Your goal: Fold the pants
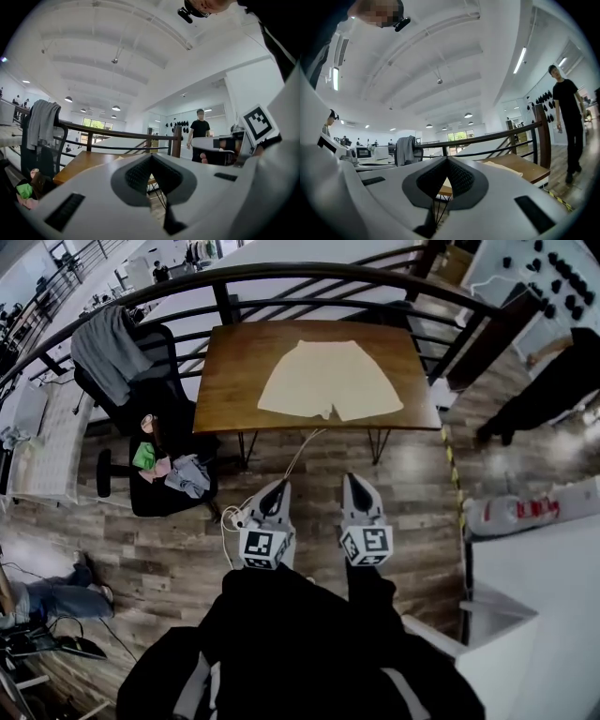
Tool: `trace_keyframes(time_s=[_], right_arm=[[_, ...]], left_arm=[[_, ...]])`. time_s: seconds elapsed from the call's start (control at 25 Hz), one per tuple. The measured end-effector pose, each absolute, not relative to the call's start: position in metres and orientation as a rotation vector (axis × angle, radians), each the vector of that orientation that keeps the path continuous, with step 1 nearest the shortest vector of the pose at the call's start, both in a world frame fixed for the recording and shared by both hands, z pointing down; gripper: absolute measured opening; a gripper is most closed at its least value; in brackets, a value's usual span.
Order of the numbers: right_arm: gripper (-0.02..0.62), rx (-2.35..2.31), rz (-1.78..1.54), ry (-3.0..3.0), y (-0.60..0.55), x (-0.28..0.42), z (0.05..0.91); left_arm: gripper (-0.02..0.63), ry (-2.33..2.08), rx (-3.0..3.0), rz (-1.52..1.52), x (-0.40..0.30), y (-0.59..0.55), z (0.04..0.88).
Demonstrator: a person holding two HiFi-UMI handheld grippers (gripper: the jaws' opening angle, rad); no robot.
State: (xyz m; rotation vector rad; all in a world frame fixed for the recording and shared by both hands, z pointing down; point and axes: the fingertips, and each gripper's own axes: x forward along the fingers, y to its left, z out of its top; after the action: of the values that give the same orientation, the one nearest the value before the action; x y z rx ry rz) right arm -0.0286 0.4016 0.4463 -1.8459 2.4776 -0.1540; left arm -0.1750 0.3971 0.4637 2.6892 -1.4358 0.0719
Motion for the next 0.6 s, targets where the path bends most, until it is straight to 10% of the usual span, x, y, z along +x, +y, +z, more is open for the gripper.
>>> trace_keyframes(time_s=[0.6], right_arm=[[0.003, -1.838, -0.242, 2.527, 0.138, -0.052, 0.434]], left_arm=[[0.002, -1.377, 2.666, 0.196, -0.175, 0.138, 0.460]])
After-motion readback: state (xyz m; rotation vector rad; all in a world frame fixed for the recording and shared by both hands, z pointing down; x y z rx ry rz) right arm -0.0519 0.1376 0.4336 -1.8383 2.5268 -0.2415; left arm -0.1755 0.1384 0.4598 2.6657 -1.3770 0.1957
